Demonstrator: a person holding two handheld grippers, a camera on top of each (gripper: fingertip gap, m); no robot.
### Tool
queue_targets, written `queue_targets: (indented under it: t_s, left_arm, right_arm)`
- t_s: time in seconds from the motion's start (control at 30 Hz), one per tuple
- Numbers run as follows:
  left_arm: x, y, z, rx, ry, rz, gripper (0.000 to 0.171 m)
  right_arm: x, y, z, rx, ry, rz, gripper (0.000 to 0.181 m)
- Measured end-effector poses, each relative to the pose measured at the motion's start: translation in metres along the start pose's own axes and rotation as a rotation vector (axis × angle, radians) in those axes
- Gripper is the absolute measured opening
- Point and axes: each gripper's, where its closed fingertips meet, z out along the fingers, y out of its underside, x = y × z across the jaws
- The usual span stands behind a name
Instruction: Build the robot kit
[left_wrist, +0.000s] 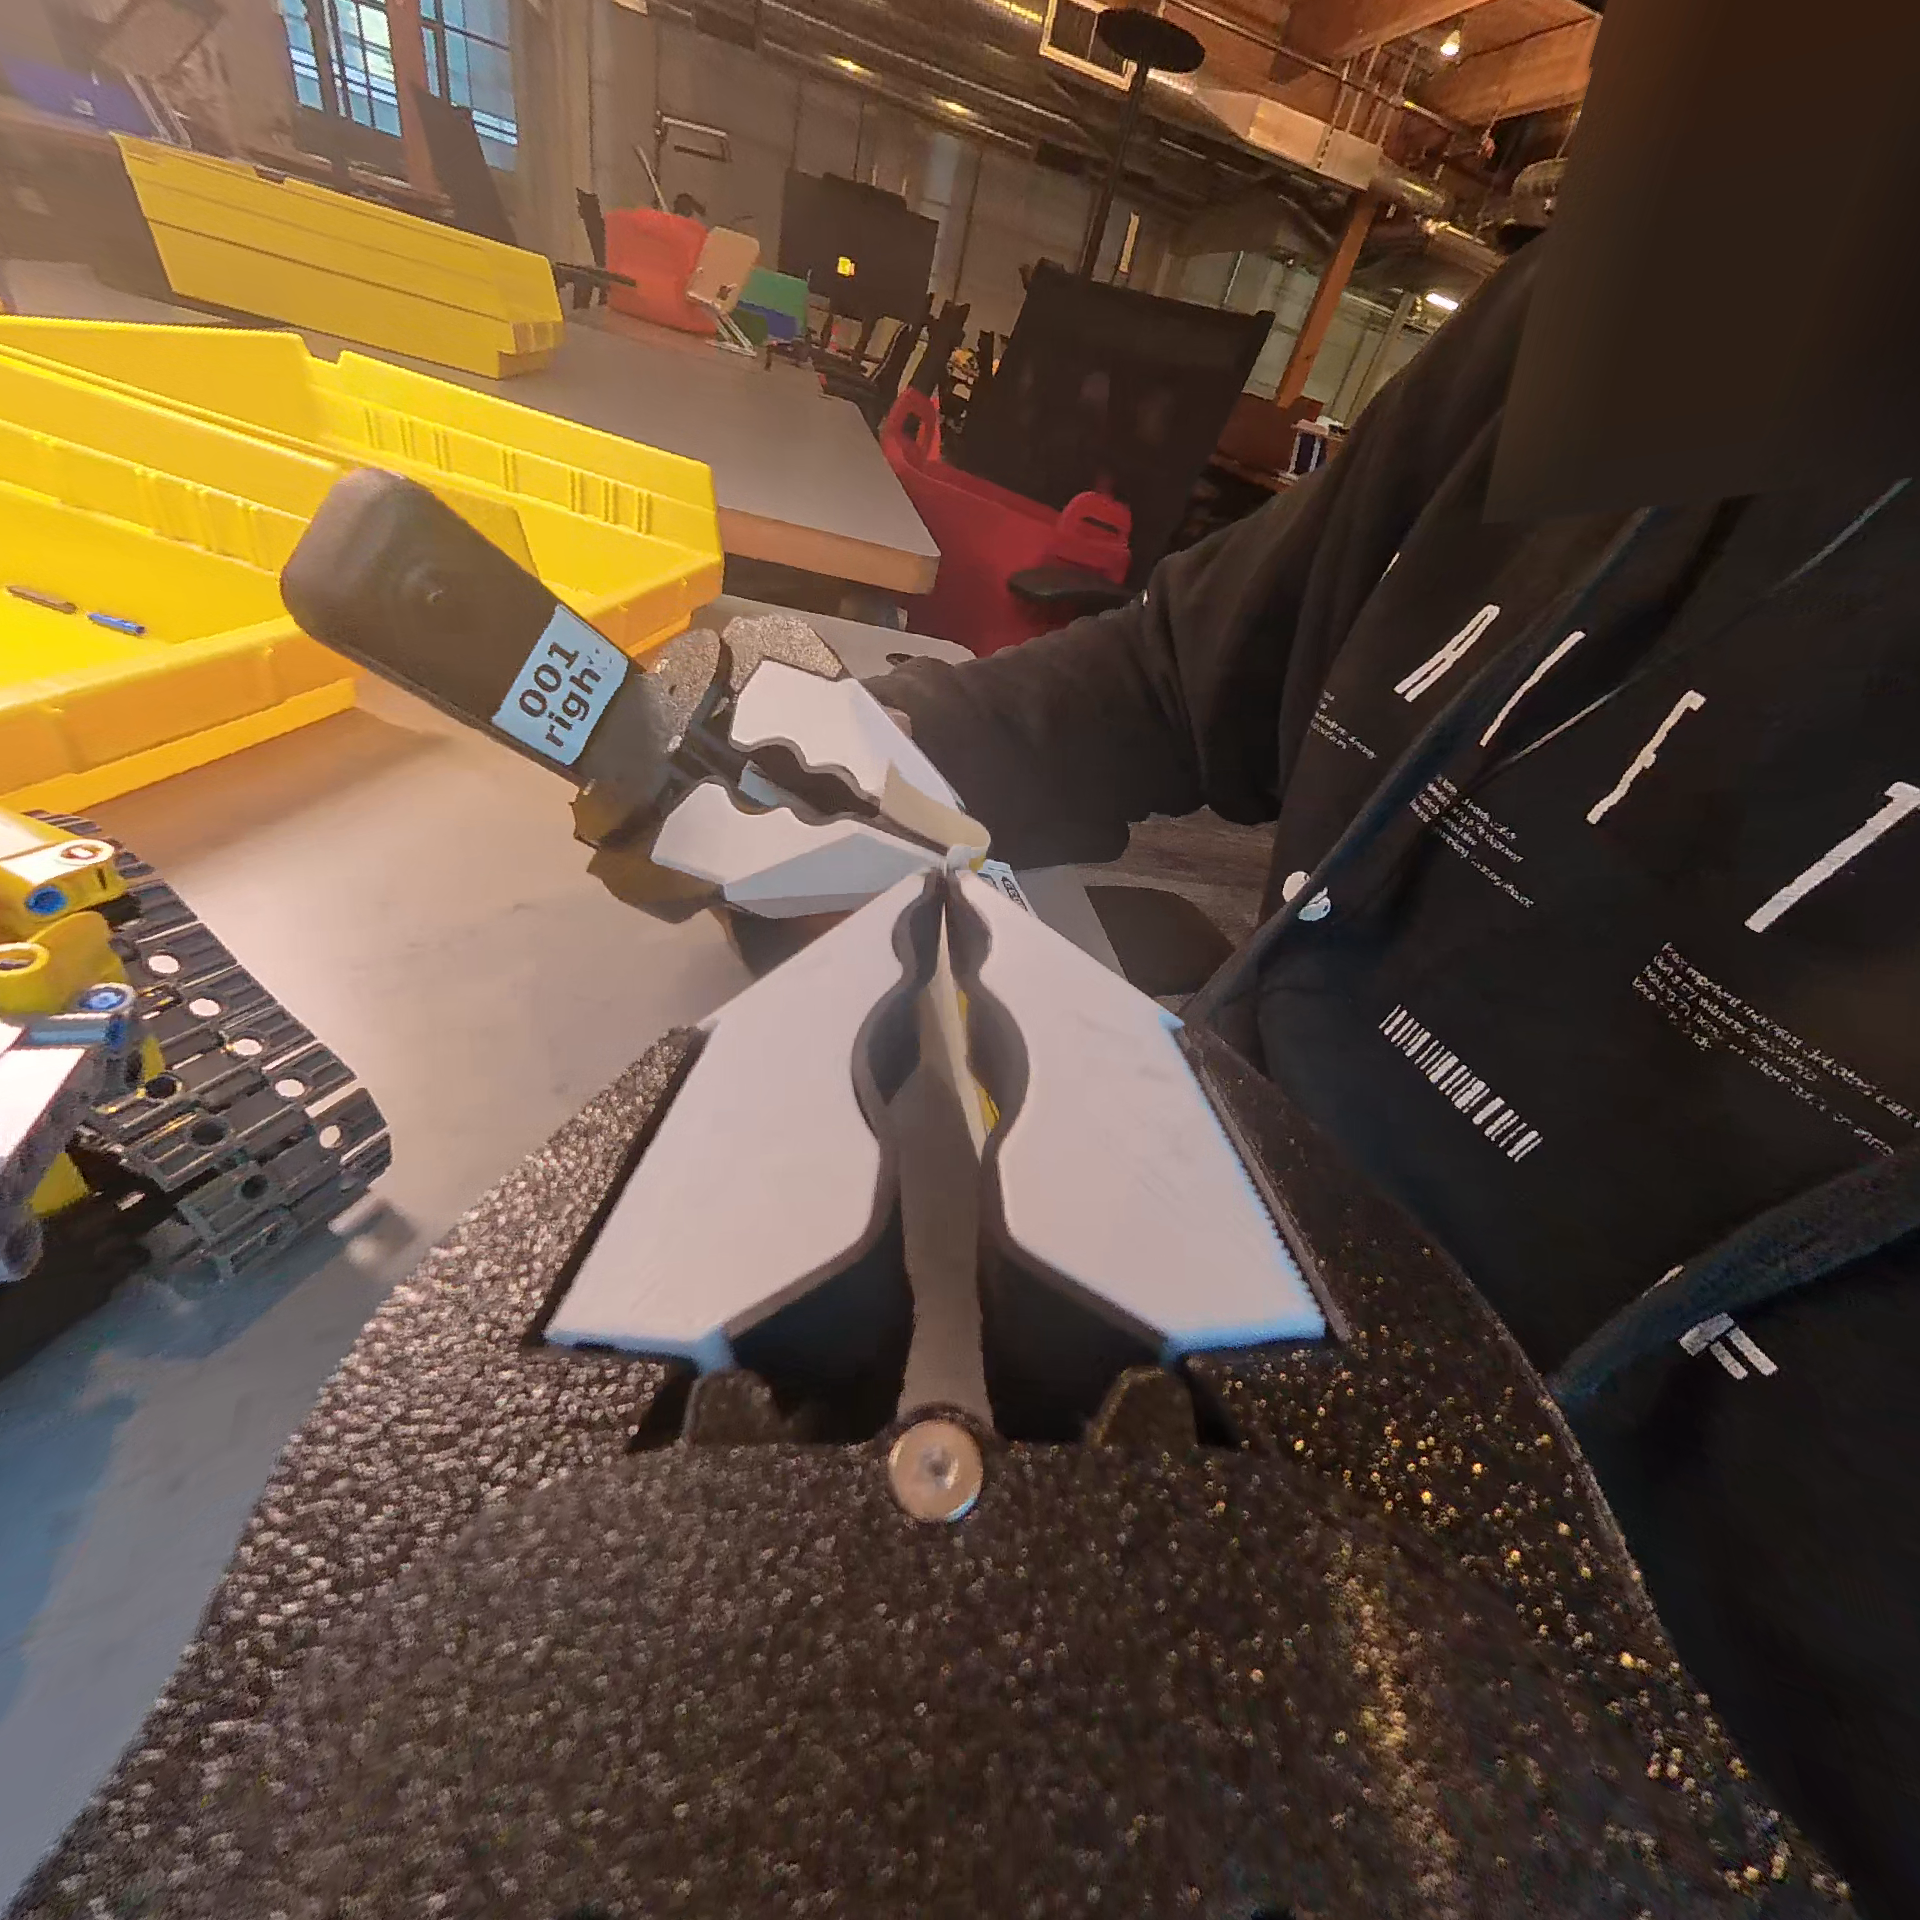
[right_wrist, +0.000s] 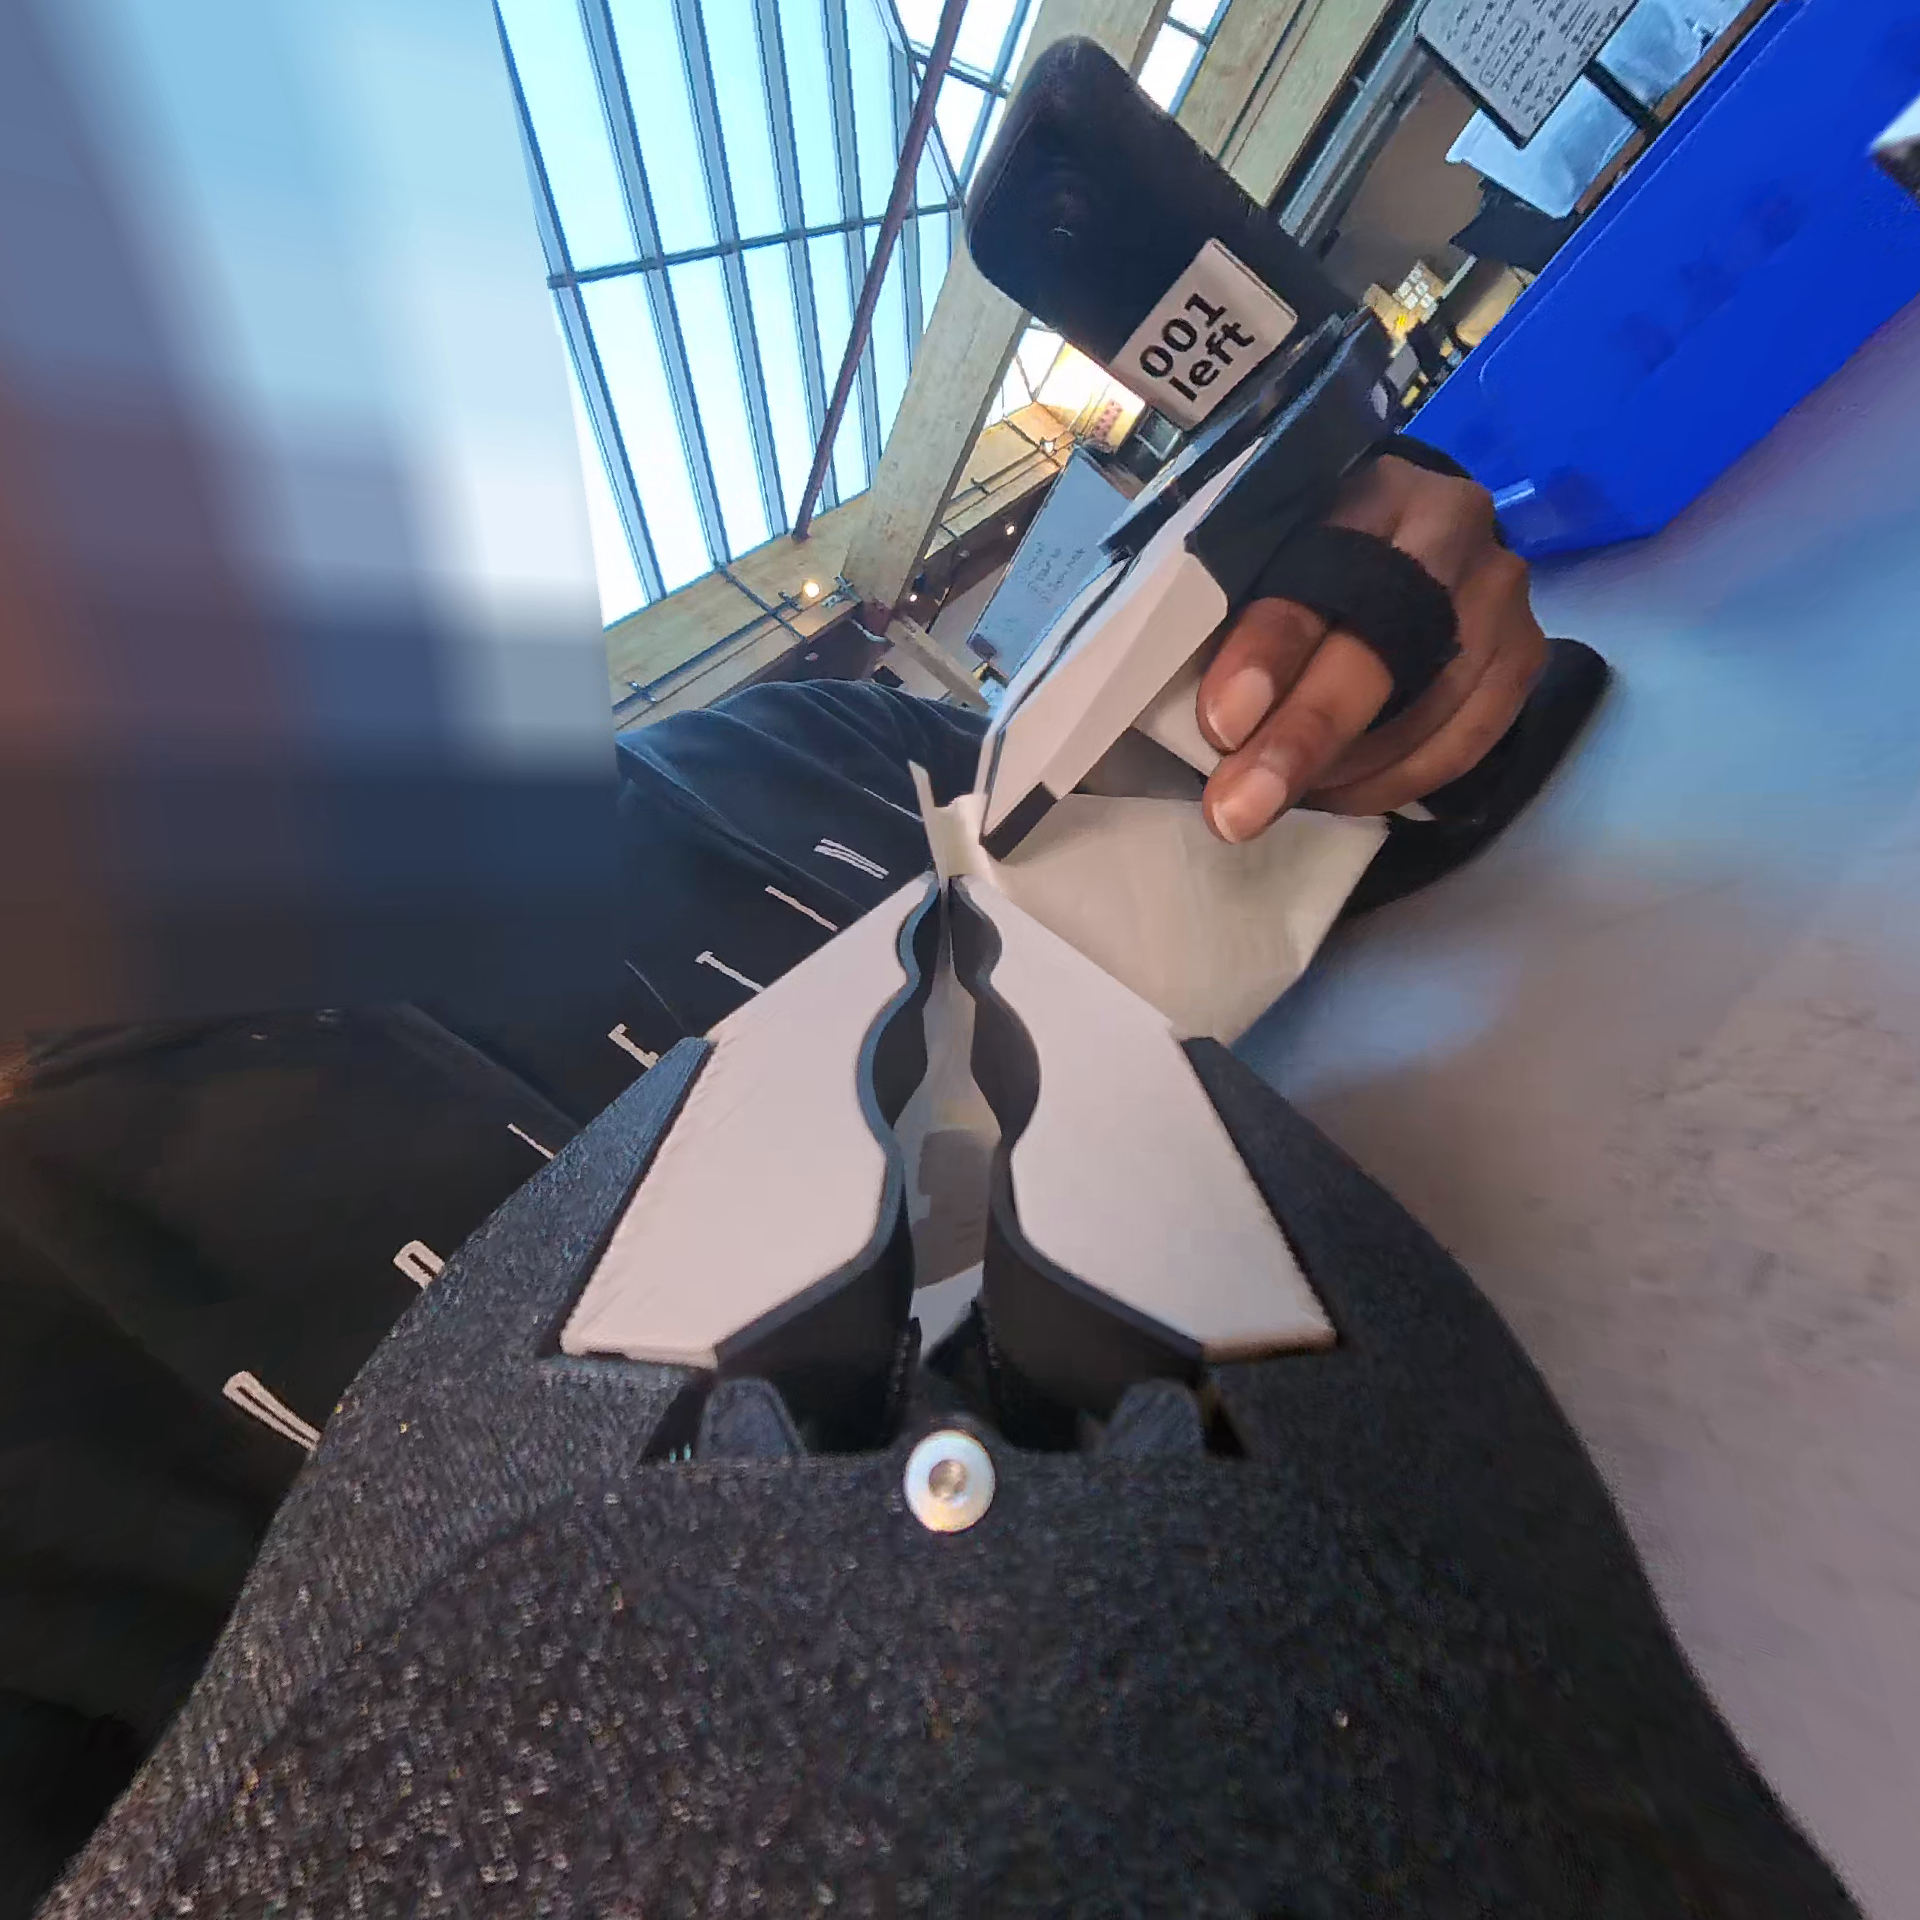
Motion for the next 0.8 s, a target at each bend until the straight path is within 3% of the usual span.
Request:
queue_targets:
  t_s: [0.3,0.57,0.8]
  left_arm:
    - [0.002,0.001,0.001,0.01,0.02,0.001,0.0]
    - [-0.006,0.0,-0.001,0.027,-0.007,-0.035,0.0]
    - [-0.027,-0.004,-0.01,0.071,-0.087,-0.132,0.0]
  right_arm:
    - [0.001,0.001,-0.001,0.004,-0.03,0.064,0.0]
    - [0.007,-0.006,-0.005,0.022,0.058,0.007,0.0]
    - [0.017,-0.039,-0.029,-0.022,0.492,-0.503,0.039]
